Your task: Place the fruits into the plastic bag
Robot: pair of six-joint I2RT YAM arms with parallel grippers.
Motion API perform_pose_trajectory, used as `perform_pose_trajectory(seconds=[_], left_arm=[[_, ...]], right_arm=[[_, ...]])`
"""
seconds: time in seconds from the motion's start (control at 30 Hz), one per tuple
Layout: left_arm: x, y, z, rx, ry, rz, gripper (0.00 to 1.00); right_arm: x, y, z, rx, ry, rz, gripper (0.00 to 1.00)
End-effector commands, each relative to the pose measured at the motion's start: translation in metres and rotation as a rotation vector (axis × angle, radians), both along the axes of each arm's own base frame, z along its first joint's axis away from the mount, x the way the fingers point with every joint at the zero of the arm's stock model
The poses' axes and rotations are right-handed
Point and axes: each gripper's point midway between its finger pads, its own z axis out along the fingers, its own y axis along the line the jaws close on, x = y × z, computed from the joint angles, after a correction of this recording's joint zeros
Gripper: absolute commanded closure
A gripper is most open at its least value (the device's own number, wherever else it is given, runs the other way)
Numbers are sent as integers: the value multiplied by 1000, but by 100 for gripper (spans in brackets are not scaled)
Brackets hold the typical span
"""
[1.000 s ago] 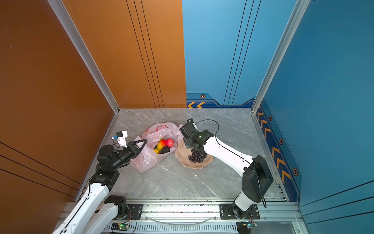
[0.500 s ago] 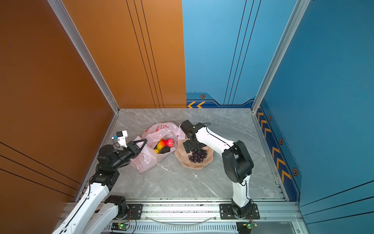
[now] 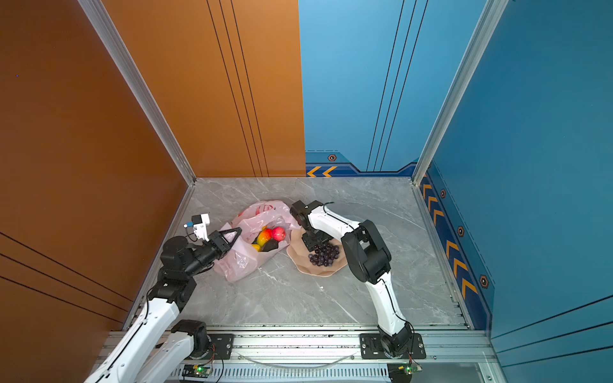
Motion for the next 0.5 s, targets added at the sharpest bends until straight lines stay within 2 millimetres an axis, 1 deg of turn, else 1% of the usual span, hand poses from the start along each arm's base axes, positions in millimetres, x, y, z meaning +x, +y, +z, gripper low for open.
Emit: perform_pose_trajectory(seconds=[0.0,0.13,0.2,0.37,0.47], left_arm=[[1,2,2,-1,-19,2,100],[2,2,2,-2,-17,5,100],[2,2,3,-2,-20,7,100],[3,2,5,-3,-22,7,100],[2,1,6,-5,-24,3,100]], right_arm=[[3,-13,4,-54,4,-8,35],[5,-13,7,-45,-6,-14,59],[7,-9,10,-28,-20,-12,62],[13,-2,20,27,-64,-27,75],[17,3,35,81,-119,-40,83]])
